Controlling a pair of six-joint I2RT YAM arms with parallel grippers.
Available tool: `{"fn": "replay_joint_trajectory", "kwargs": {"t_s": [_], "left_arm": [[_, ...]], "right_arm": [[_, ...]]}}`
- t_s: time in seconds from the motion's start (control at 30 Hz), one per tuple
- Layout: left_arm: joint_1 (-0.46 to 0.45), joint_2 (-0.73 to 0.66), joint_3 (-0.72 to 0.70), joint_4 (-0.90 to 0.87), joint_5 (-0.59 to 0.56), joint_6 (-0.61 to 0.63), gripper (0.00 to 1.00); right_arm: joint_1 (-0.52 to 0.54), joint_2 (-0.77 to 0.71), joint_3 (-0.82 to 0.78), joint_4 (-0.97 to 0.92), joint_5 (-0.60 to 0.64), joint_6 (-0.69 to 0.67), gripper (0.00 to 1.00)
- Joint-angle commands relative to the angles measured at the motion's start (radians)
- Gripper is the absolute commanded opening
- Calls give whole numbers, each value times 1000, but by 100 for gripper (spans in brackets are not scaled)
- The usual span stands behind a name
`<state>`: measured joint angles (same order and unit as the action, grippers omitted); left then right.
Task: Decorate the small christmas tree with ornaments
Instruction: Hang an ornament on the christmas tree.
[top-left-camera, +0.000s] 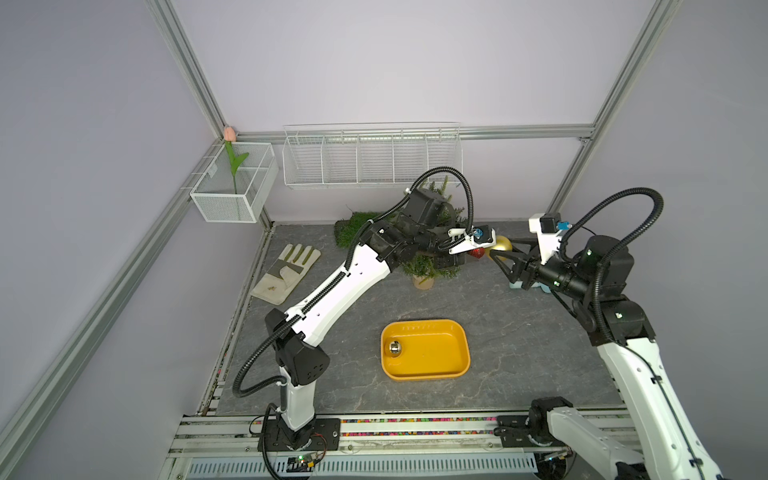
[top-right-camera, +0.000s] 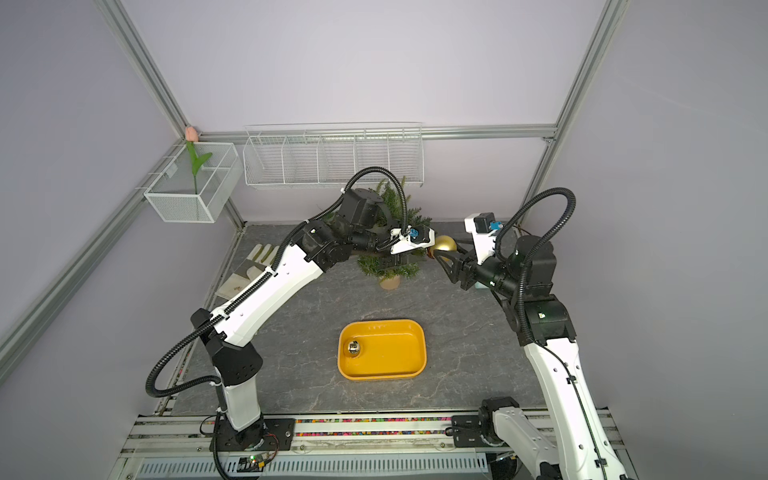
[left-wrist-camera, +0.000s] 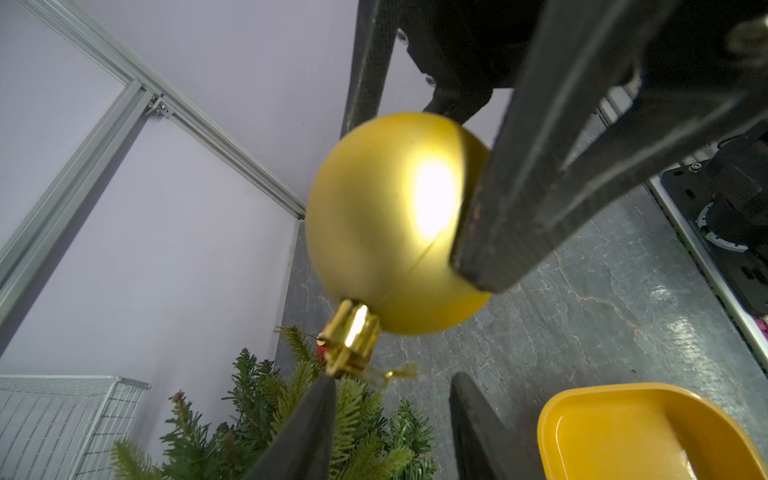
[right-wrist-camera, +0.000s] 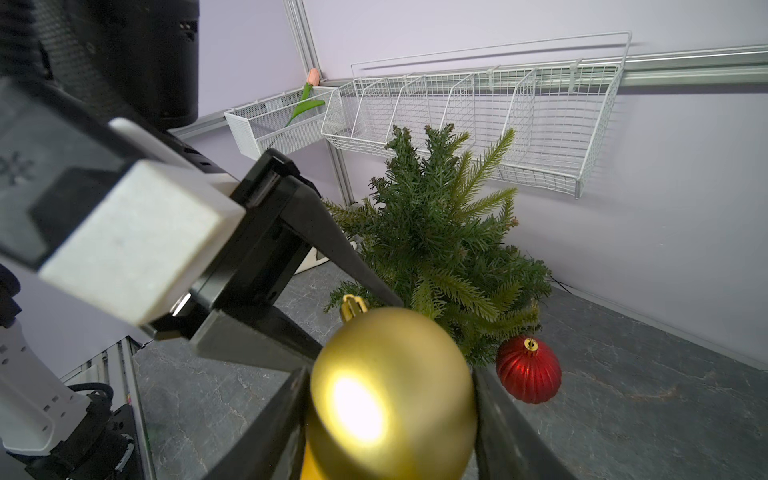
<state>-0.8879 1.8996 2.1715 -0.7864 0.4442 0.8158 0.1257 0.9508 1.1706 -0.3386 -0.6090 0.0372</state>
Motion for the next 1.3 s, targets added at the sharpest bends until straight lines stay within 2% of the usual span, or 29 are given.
{"fn": "replay_joint_trajectory", "kwargs": {"t_s": [0.0, 0.07, 0.27, 0.43, 0.6, 0.83, 1.03, 1.27], "left_arm": [[7, 24, 47, -8, 25, -28, 47], [7, 32, 57, -10, 16, -34, 44], [10, 55, 80, -33, -12, -40, 29], [14, 52, 80, -24, -24, -46, 12], [19, 44, 77, -19, -65, -44, 7], [18, 30, 82, -55, -181, 30, 2], [-14, 61, 115, -117, -315, 112, 1], [-35, 70, 131, -107, -355, 120, 0]], "right_arm": [[-3, -15, 10, 14, -20, -1, 38], [-2, -17, 9, 13, -26, -2, 39], [-3, -23, 9, 9, -16, -5, 39], [-4, -25, 7, 4, -12, -9, 38], [-3, -29, 6, -18, 19, -19, 38], [-3, 12, -6, -62, 85, -15, 37], [-4, 62, -14, -56, 76, -6, 38], [-4, 77, -29, -55, 55, -16, 37]]}}
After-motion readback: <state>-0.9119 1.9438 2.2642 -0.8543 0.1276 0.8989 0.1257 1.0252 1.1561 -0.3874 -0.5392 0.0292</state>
